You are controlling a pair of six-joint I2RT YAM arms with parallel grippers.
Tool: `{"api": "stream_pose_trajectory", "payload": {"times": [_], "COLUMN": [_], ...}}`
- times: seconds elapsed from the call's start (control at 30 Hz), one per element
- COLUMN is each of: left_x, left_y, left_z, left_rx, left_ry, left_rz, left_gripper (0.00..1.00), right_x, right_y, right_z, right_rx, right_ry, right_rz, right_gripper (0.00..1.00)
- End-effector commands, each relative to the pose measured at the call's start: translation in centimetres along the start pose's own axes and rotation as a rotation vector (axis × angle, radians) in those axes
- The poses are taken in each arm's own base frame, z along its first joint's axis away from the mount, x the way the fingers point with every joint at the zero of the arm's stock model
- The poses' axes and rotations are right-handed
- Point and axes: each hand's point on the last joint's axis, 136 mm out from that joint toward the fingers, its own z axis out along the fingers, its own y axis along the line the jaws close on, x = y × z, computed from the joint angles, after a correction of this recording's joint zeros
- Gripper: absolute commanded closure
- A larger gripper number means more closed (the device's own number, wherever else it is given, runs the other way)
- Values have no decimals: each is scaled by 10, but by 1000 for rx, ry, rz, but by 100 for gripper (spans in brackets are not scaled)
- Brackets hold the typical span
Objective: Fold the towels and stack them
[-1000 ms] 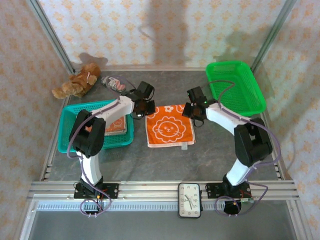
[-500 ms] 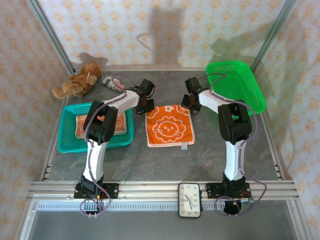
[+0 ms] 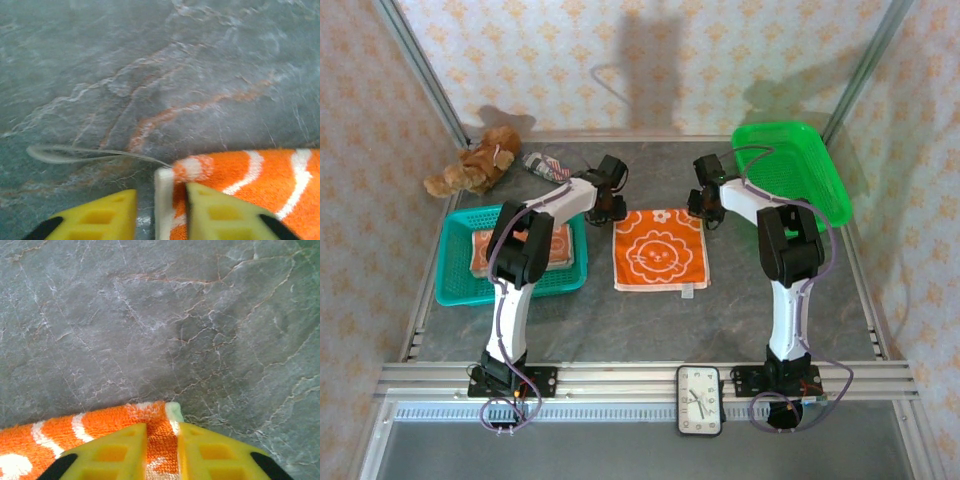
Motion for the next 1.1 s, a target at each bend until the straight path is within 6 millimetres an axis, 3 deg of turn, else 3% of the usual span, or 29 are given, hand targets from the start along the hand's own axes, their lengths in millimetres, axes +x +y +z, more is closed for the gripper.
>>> {"api": "stream_pose_trajectory", "payload": {"times": [0.0, 0.4, 0.87, 0.97, 1.0, 1.07], "left_x": [-18, -26, -4, -1, 1, 0], "left_y": [7, -5, -3, -4, -4, -6], "left_z": [-20, -8, 23, 26, 27, 27], "left_rx": [-26, 15, 20, 28, 26, 33], "left_ry": [-46, -39, 45, 55, 57, 53], "left_rz": [-8, -17, -15, -20, -21, -23], "left_gripper": [58, 62, 65, 76, 85, 89], "right_x": [-21, -23, -2, 3, 3, 3], "right_y": [-2, -3, 0, 0, 0, 2], "right_z": [-26, -13, 20, 24, 24, 22], "right_rx": [19, 10, -20, -26, -27, -31], "right_ry": [-61, -42, 56, 72, 72, 68], "right_rz": [-8, 23, 31, 29, 32, 31], "right_gripper": [71, 67, 65, 72, 77, 86]}}
